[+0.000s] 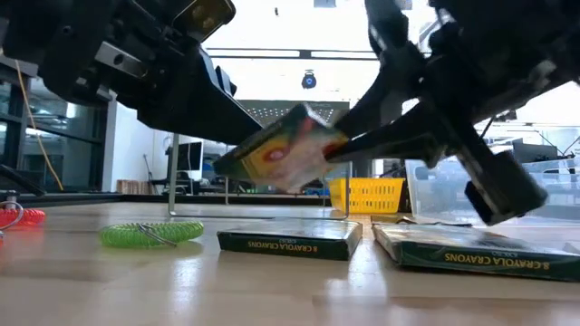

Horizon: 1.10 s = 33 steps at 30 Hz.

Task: Pick & Place Office Desk Supplies
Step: Put the crayon box into the transparent bin

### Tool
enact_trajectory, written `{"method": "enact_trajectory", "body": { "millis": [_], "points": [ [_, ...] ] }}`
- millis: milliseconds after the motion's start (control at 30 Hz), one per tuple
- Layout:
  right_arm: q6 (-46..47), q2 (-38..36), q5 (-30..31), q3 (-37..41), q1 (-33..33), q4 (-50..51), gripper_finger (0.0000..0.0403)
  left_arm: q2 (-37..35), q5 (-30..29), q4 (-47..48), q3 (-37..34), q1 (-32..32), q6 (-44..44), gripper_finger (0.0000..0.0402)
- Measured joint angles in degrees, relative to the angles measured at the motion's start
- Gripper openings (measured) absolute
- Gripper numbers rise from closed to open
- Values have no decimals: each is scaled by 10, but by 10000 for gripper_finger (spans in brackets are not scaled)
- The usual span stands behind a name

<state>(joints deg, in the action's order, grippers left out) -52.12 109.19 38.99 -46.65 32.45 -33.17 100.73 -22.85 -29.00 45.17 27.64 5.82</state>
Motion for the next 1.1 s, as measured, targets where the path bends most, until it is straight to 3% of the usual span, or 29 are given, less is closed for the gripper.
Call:
{"method": "enact_trajectory", "body": {
  "millis": [467,700,1100],
  "points": [
    [113,-44,32,0,39,90,31,-23,-7,-5,0,2,-11,1],
    [141,-45,36,0,47,91,31,-46,-71,20,0,19,-15,1],
    [363,-135,61,0,50,148,31,-46,-190,32,0,47,-19,1]
  ]
}}
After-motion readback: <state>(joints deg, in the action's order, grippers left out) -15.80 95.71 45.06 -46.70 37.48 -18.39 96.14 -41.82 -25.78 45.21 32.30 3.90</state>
